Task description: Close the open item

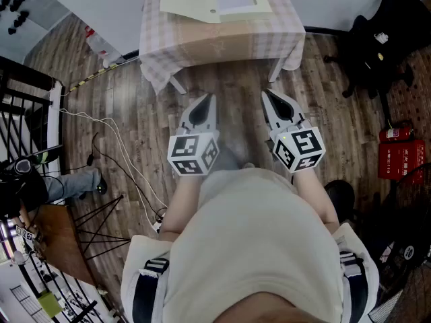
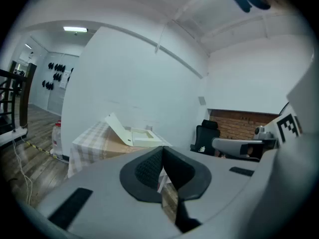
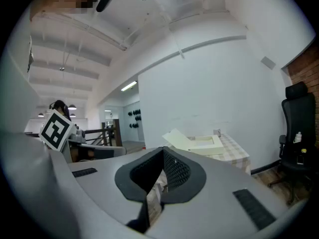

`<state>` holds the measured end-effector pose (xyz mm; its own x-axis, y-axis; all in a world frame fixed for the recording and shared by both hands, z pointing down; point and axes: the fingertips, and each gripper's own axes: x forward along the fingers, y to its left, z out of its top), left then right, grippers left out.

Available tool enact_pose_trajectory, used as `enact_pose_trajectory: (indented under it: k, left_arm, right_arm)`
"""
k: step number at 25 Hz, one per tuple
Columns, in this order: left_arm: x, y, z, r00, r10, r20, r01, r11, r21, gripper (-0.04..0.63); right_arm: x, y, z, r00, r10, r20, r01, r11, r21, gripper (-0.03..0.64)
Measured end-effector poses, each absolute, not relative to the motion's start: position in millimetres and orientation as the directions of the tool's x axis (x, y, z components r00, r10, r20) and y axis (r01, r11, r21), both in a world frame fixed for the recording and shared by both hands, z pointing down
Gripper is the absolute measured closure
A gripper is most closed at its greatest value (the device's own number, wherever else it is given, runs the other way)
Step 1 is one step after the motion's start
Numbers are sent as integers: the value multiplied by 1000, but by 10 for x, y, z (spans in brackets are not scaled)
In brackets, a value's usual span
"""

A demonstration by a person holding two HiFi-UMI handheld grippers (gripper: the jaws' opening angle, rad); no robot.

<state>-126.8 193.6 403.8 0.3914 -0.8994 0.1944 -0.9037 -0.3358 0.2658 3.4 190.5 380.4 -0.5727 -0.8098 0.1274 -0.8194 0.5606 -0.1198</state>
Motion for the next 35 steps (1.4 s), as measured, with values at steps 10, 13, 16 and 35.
enact_pose_trajectory:
  k: [10,13,16,35]
  left_arm:
    - [-1173,2095,4019,374,-907,194,-909,-317,271,591]
    - [-1105,2115,4017,374,-907,196,-908,-314,278,591]
    - [-1030,2154,4028,374,-906,200,-908,-313,279,591]
    - [-981,1382,4156,387,-897,215,-901,-319,293,589]
  right_arm:
    - [112,2047,3784,-599,-792,117,-801,587,-119,617]
    - [190,2056,3777,-595,-796,108,-802,581,-137,617]
    - [257,2077,3797,-593,-798,101,-801,575,-165,617]
    - [339,1309,3835,-582,-806,105,-808,560,-184,617]
